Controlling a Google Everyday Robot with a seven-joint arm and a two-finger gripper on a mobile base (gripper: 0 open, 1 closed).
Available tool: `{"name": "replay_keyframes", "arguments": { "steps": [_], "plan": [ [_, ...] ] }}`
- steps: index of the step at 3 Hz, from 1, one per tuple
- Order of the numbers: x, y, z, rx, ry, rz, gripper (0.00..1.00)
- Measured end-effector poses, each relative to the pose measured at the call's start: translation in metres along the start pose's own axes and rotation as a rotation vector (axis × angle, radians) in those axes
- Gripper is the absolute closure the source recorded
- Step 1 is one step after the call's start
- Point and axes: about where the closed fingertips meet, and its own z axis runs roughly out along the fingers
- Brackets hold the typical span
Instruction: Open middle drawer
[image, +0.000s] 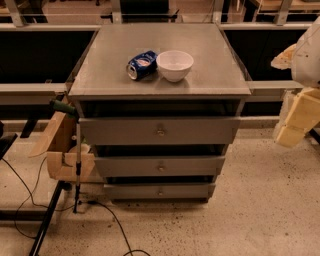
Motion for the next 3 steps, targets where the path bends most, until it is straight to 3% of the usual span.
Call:
{"name": "replay_keyframes", "arguments": {
  "steps": [1,2,3],
  "plan": [
    [-0.001,0.000,0.000,0.003,-0.002,-0.001,0.00],
    [0.000,0.005,0.028,-0.009,-0.013,-0.007,0.00],
    [0.006,0.019,0.095,-0.051,-0.049,0.001,0.00]
  ]
}}
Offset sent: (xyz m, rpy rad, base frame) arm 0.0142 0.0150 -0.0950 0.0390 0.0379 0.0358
